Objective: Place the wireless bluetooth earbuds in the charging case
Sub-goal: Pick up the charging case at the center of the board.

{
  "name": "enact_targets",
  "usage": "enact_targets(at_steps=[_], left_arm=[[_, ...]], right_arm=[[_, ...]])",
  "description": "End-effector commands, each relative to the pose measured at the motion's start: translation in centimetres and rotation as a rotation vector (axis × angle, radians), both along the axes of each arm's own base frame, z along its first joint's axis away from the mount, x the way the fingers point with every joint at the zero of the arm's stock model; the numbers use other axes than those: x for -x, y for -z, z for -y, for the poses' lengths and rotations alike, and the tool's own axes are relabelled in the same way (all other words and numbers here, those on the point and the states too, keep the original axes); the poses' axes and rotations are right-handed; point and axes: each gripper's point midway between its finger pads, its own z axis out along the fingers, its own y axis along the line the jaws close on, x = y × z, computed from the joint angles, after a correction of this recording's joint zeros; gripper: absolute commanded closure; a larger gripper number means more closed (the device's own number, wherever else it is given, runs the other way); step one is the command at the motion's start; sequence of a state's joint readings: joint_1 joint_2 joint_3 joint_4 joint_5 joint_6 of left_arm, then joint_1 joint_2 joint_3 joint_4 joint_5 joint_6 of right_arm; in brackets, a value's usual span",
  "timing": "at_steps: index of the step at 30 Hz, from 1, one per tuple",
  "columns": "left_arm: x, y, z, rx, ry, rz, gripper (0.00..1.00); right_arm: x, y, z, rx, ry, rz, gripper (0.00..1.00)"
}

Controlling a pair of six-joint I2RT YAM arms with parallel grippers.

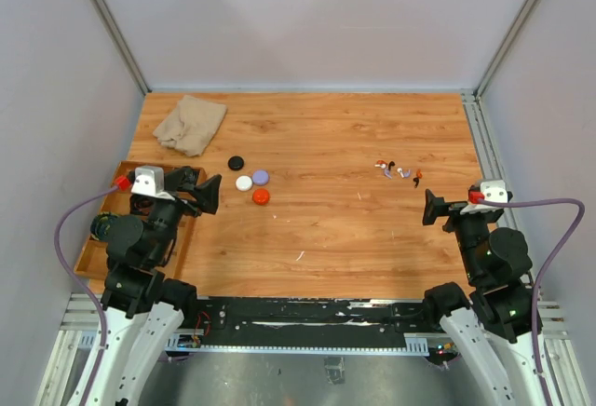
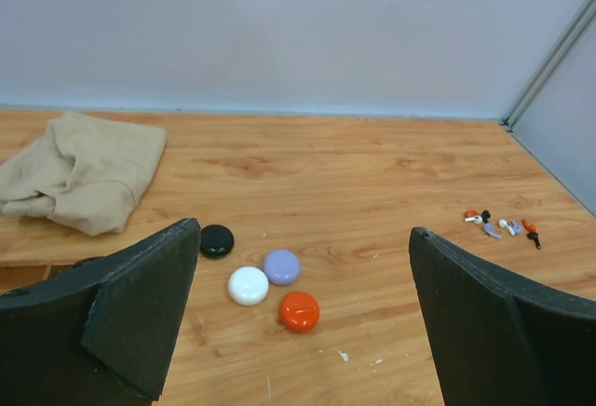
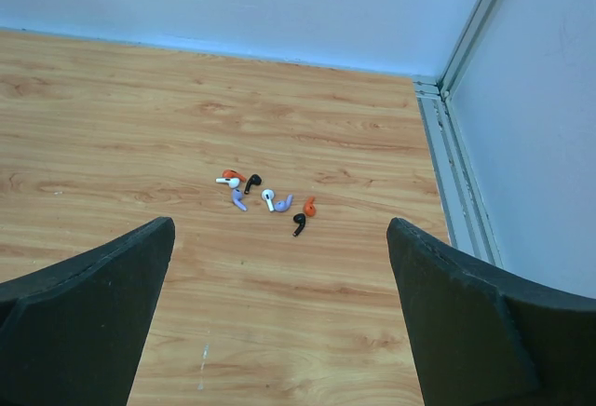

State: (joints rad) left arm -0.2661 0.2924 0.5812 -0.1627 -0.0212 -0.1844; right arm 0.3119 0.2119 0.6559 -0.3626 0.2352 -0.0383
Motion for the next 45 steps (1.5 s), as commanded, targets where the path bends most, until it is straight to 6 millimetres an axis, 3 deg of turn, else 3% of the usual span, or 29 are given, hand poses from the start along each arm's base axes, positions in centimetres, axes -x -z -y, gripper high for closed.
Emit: enact_targets(at_steps=[1, 6, 11, 19, 25, 34, 45], left_arm=[[-0.2, -0.7, 0.6, 0.021, 0.026, 0.021, 0.01], [-1.0, -0.3, 1.3, 0.05, 0.044, -0.043, 0.01], [-2.5, 1.9, 2.0, 0.091, 0.037, -0.214, 0.01], [-4.5, 10.8, 3.8, 0.101, 0.033, -0.63, 0.01], [-5.4, 16.4, 4.8, 0.11, 0.022, -0.809, 0.03], [-7.3, 20.4, 7.2, -0.004, -0.013, -0.887, 0.03], [-11.1, 24.1, 7.4, -0.202, -0.094, -0.975, 0.08]], right_arm=[[0.2, -0.9, 0.6, -0.025, 0.03, 0.05, 0.01], [0.3, -1.0, 0.7, -0.026, 0.031, 0.058, 0.02], [0.3, -0.9, 0.8, -0.028, 0.034, 0.061, 0.01], [0.4, -0.8, 0.5, -0.032, 0.019, 0.063, 0.01], [0.6, -0.8, 0.4, -0.032, 0.01, 0.073, 0.01], [0.9, -0.9, -0.1, -0.036, -0.024, 0.085, 0.01], [1.6, -1.5, 0.0, -0.044, -0.031, 0.126, 0.02]])
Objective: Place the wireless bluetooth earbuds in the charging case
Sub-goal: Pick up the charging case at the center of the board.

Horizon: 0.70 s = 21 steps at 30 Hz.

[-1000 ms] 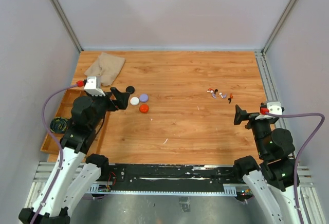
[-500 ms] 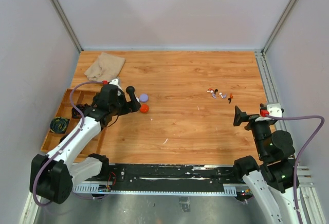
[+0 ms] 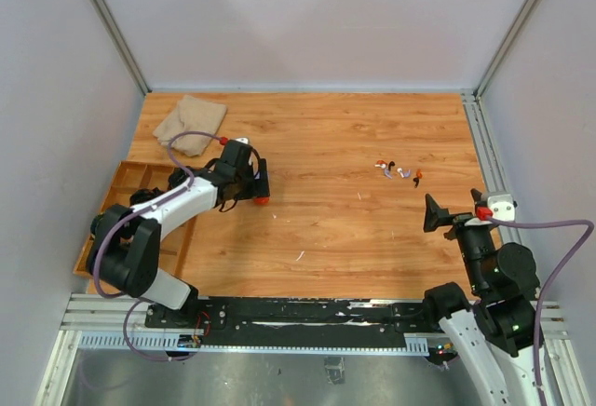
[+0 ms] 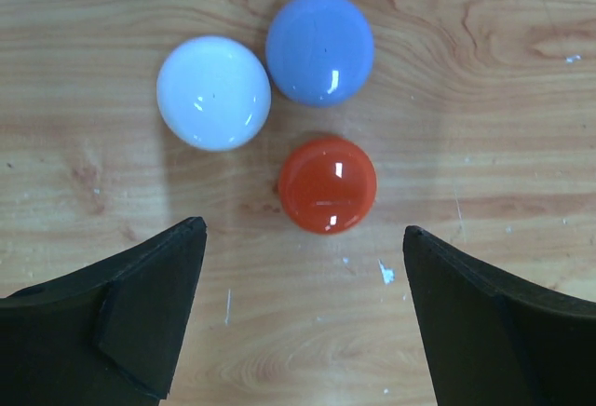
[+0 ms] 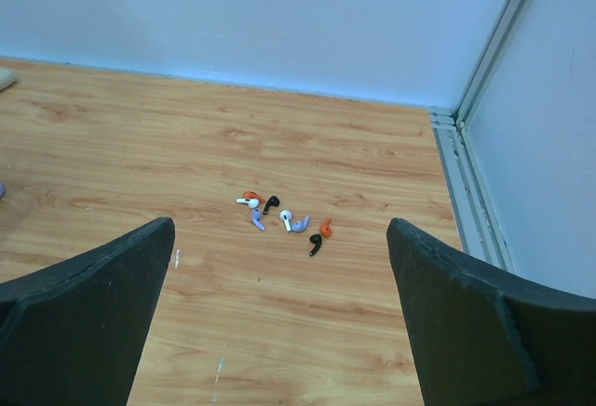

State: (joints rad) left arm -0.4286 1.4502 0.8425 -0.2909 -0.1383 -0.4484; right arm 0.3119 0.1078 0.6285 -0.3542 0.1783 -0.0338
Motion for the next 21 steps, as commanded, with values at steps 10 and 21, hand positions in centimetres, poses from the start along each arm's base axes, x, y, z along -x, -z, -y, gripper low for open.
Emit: enact_targets(at_steps=[10, 21], left_arm=[[-3.6, 1.5, 0.9, -0.104, 0.019, -0.008, 0.17], [-3.2, 3.5, 1.9, -0.142, 0.046, -0.058, 0.26]], right_arm=[[0.4, -0.9, 0.8, -0.022, 0.037, 0.06, 0.01], [0.4, -0.9, 0.9, -0.023, 0.041, 0.064, 0.01]])
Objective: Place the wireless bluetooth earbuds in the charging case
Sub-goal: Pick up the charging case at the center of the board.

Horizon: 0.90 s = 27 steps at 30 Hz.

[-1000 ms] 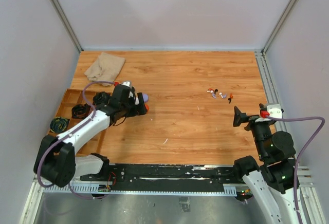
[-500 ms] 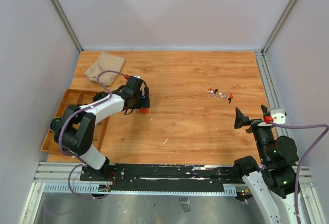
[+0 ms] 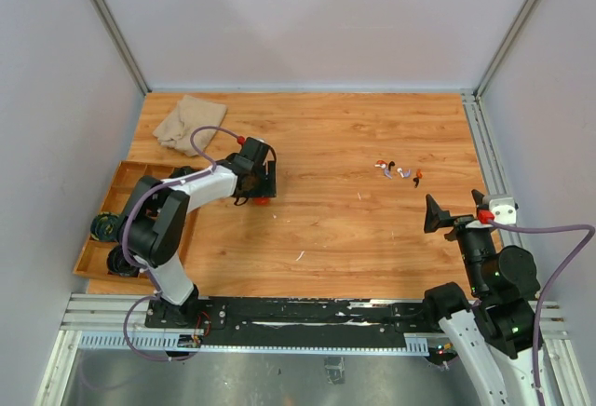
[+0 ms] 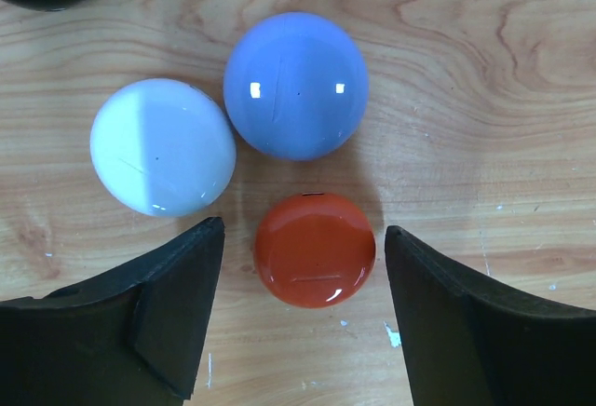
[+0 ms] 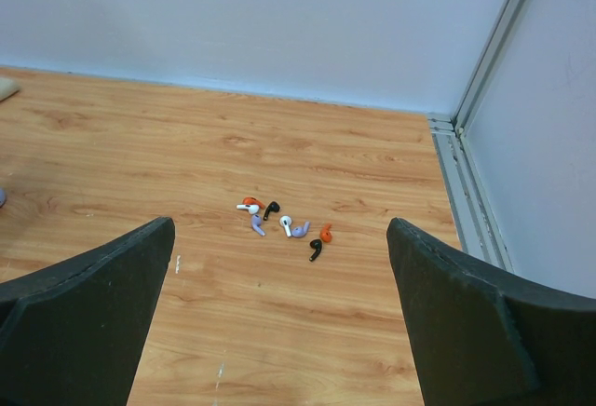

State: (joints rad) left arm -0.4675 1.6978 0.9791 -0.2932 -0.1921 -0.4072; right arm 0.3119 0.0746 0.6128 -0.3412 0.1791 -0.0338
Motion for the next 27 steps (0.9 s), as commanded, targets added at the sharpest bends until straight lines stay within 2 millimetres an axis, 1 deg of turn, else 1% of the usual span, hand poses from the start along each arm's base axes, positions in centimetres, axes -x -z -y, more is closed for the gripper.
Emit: enact_targets(at_steps=[1, 8, 11, 15, 18, 19, 24, 27], left_arm=[[-0.8, -0.2, 0.5, -0.037, 0.008, 0.019, 0.26], [-0.3, 0.9, 0.5, -0.057, 0.008, -0.007, 0.35], [-0.2, 1.1, 0.5, -0.051, 0.002, -0.008, 0.39], [0.2, 1.2, 1.0, -0.013, -0.001, -0.018, 0.48], [0.4, 0.6, 1.3, 0.021, -0.017, -0.018, 0.59], [0.4, 0.3, 1.4, 0.032, -0.025, -0.016, 0.61], [0.9, -1.2, 2.4, 0.121, -0.049, -0.014, 0.65], [1.1, -2.2, 3.1, 0.174, -0.054, -0.013, 0.66]], right_arm=[[0.1, -0.7, 0.8, -0.014, 0.04, 0.035, 0.01], [0.0, -0.7, 0.5, -0.017, 0.024, 0.031, 0.02], [0.1, -0.8, 0.4, -0.021, 0.019, 0.031, 0.01], [0.0, -0.6, 0.1, -0.025, 0.007, 0.016, 0.01], [-0.3, -0.6, -0.4, -0.03, -0.017, -0.01, 0.01], [-0.4, -0.5, -0.7, -0.033, -0.028, -0.02, 0.01], [-1.1, -0.2, -2.1, -0.072, -0.082, -0.087, 0.01], [-1.6, 0.1, -3.2, -0.092, -0.13, -0.138, 0.01]])
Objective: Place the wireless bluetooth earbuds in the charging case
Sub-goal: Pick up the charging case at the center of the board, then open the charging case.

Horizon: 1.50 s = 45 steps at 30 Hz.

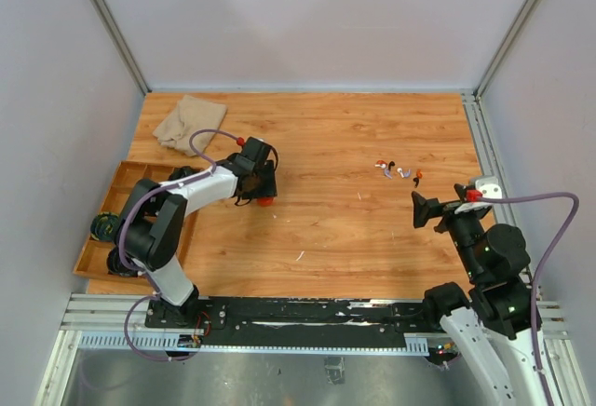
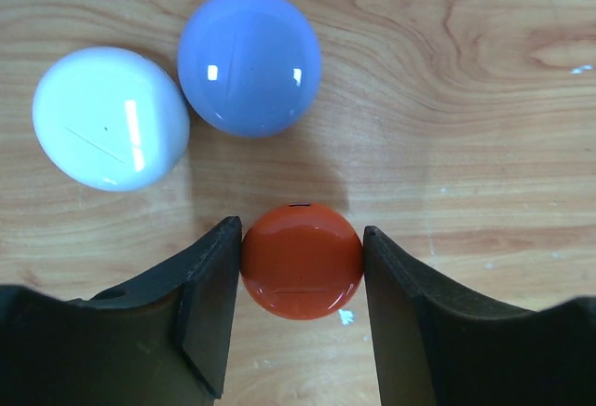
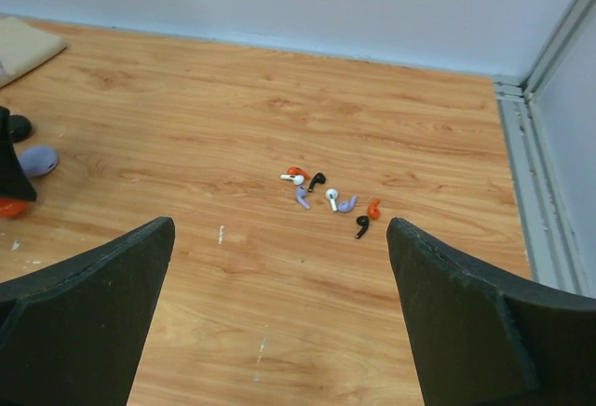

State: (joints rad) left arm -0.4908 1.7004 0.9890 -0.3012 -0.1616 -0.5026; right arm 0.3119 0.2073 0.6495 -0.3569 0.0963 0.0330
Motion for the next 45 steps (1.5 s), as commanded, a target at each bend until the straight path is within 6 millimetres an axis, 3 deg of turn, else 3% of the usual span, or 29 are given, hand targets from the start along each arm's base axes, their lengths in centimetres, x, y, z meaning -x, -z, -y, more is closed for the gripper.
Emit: enact_targets(at_steps=[1, 7, 12, 24, 30, 35, 45], left_arm=[[0.8, -2.3, 1.6, 0.117, -0.018, 0.008, 0.67], [1.0, -4.3, 3.5, 0.239, -0.039, -0.015, 0.8], [1.5, -6.1, 5.4, 0.38, -0.047, -0.026, 0.83], [2.5, -8.4, 6.7, 0.689, -0.263, -0.02, 0.85], [2.9, -9.1, 6.9, 0.813, -0.368, -0.03, 0.88], [3.2, -9.5, 6.7, 0.931, -0.451, -0.024, 0.87], [3.3, -12.2, 7.9, 1.088, -0.485, -0.007, 0.87]], right_arm=[[-0.3, -0.9, -1.5, -0.073, -0.061, -0.036, 0.01], [-1.9, 0.6, -4.5, -0.156, -0.177, -0.101, 0.01], [-3.6, 2.3, -6.9, -0.235, -0.256, -0.141, 0.01], [-6.7, 5.4, -12.8, -0.257, -0.341, -0.185, 0.01], [-7.0, 7.0, -17.4, -0.263, -0.41, -0.192, 0.0], [-7.0, 7.0, -21.2, -0.258, -0.458, -0.16, 0.01], [-6.8, 7.3, -26.7, -0.189, -0.52, -0.121, 0.08]])
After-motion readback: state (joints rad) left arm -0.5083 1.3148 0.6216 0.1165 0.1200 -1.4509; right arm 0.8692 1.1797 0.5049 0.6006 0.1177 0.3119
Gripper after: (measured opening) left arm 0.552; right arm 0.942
